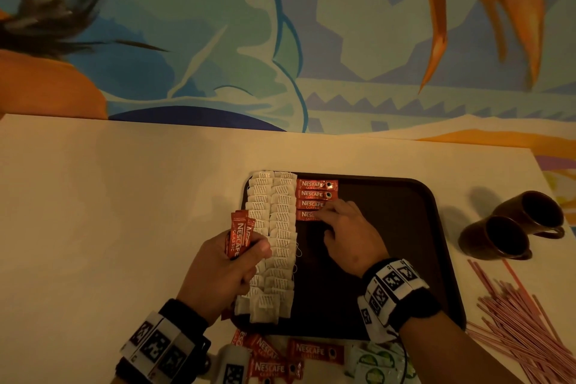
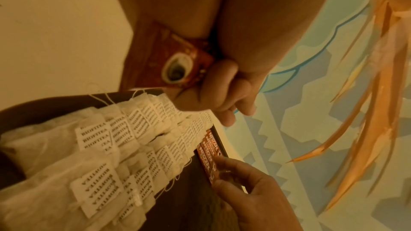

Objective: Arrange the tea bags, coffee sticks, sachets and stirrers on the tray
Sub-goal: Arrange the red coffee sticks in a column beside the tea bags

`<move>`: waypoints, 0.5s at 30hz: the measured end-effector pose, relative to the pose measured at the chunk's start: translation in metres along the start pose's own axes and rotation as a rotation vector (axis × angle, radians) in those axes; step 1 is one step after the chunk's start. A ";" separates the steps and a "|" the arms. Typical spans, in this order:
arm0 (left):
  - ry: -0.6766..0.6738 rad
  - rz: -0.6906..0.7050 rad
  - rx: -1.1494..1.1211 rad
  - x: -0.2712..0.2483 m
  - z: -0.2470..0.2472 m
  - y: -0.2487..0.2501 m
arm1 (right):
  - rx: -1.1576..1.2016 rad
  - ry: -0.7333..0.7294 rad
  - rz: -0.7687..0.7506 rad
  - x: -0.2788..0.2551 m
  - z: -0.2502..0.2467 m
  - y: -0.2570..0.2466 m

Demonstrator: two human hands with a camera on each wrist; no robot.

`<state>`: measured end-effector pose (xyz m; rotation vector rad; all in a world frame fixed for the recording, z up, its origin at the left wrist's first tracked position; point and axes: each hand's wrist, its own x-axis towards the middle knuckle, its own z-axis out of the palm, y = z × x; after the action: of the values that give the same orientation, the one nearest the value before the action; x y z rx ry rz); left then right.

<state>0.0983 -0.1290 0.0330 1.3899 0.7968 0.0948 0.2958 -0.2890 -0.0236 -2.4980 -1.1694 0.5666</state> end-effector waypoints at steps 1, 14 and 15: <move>-0.002 -0.006 -0.004 0.000 0.000 0.000 | 0.010 0.016 0.004 -0.001 -0.003 -0.001; -0.411 -0.133 0.037 -0.015 0.031 0.022 | 0.873 -0.074 0.007 -0.045 -0.042 -0.081; -0.429 -0.149 0.040 -0.016 0.031 0.023 | 0.889 -0.058 0.014 -0.046 -0.040 -0.077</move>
<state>0.1124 -0.1578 0.0602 1.3208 0.5405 -0.3271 0.2381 -0.2827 0.0557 -1.7277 -0.6814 0.9179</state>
